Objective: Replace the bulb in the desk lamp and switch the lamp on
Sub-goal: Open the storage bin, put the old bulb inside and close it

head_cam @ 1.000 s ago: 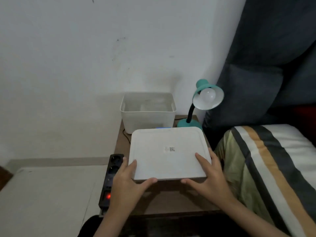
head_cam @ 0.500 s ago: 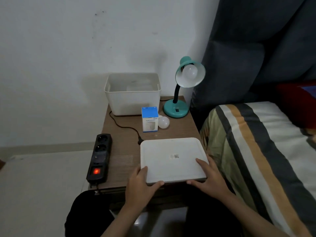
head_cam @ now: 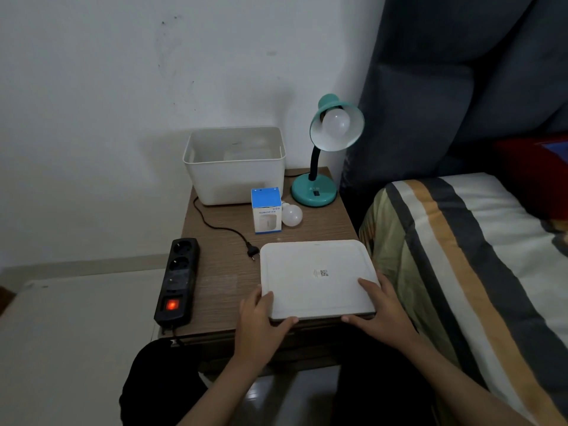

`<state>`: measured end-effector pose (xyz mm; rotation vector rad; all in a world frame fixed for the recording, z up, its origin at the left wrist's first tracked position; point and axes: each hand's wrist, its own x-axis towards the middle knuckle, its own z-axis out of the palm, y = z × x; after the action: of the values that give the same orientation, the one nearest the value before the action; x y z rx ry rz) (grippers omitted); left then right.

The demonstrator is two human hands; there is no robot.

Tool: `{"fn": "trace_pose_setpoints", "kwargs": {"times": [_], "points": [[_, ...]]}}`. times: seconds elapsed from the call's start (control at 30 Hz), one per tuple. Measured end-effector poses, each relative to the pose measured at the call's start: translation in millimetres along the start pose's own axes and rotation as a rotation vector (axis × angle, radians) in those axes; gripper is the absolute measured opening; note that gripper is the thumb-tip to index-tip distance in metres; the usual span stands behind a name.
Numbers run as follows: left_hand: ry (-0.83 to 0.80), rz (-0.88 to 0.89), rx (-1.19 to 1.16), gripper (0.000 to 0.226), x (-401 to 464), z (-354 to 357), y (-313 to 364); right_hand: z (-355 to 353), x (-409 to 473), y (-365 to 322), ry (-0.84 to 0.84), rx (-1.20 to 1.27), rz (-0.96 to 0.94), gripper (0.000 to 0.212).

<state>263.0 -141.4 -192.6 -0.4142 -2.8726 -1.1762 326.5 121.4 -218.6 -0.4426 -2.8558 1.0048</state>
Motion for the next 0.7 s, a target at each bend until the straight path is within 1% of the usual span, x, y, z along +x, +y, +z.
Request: {"fn": "trace_pose_setpoints", "kwargs": {"times": [0.1,0.17,0.37,0.57,0.63,0.7], "points": [[-0.003,0.013,-0.029,0.063,4,0,5,-3,-2,0,0.032,-0.011,-0.008,0.094],[-0.014,0.010,-0.037,0.061,5,1,6,-5,0,0,0.046,-0.023,-0.017,0.091],[-0.015,-0.047,-0.040,0.062,5,3,-6,-3,10,-5,0.014,-0.015,-0.041,0.103],[-0.004,-0.059,-0.012,0.061,6,-3,-23,10,21,-17,-0.034,-0.040,-0.089,0.095],[-0.014,-0.048,-0.005,0.063,8,-6,-26,13,22,-18,-0.027,-0.074,-0.088,0.095],[0.012,-0.036,0.009,0.067,12,-10,-30,14,25,-21,0.001,-0.135,-0.100,0.097]]}}
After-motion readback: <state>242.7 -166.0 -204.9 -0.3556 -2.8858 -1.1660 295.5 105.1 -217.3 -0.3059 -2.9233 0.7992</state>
